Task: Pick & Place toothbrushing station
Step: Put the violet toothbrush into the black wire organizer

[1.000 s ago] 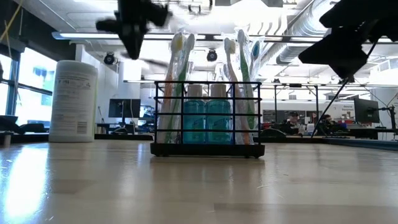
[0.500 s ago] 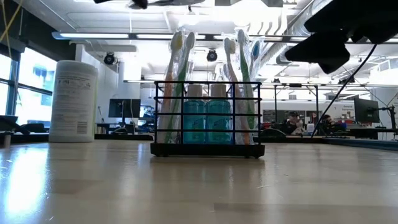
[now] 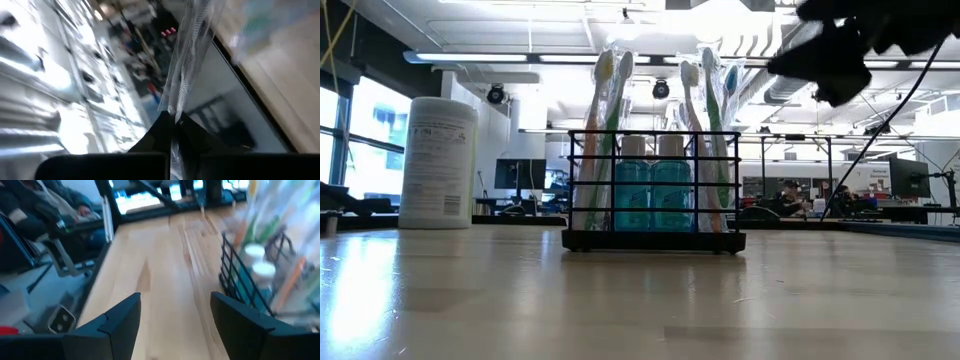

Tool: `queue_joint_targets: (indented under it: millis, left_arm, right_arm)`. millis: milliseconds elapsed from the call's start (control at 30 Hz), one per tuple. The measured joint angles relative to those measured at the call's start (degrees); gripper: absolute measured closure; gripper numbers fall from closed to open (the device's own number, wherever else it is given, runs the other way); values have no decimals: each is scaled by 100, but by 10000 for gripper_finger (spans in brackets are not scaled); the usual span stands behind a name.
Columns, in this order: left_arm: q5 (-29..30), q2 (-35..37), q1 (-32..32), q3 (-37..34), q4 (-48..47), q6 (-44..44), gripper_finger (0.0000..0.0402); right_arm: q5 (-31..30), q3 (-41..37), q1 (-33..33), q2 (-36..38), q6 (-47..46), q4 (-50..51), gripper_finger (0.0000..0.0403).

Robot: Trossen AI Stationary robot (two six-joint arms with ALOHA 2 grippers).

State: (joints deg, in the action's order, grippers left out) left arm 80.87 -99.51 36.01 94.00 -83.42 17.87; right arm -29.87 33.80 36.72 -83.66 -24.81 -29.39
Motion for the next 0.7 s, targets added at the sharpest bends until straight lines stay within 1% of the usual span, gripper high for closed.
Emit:
queue_joint_targets:
  millis: [133, 300, 433, 500, 700]
  left_arm:
    - [202, -346, 317, 0, 1351, 1519, 400]
    - [179, -654, 427, 0, 3180, 3574, 400]
    - [-240, -748, 354, 0, 4081, 4519, 400]
    - [-316, -754, 300, 0, 4452, 4922, 400]
    - [-761, -756, 51, 0, 5454, 5920, 400]
  right_arm:
    - [-18, 0, 42, 17, 363, -561, 172]
    - [-43, 0, -35, 170, 692, -1571, 172]
    - [22, 0, -215, 170, 982, -2276, 172]
    - [123, 2, -344, 170, 970, -2280, 172]
    - [724, 0, -736, 168, 325, -2203, 172]
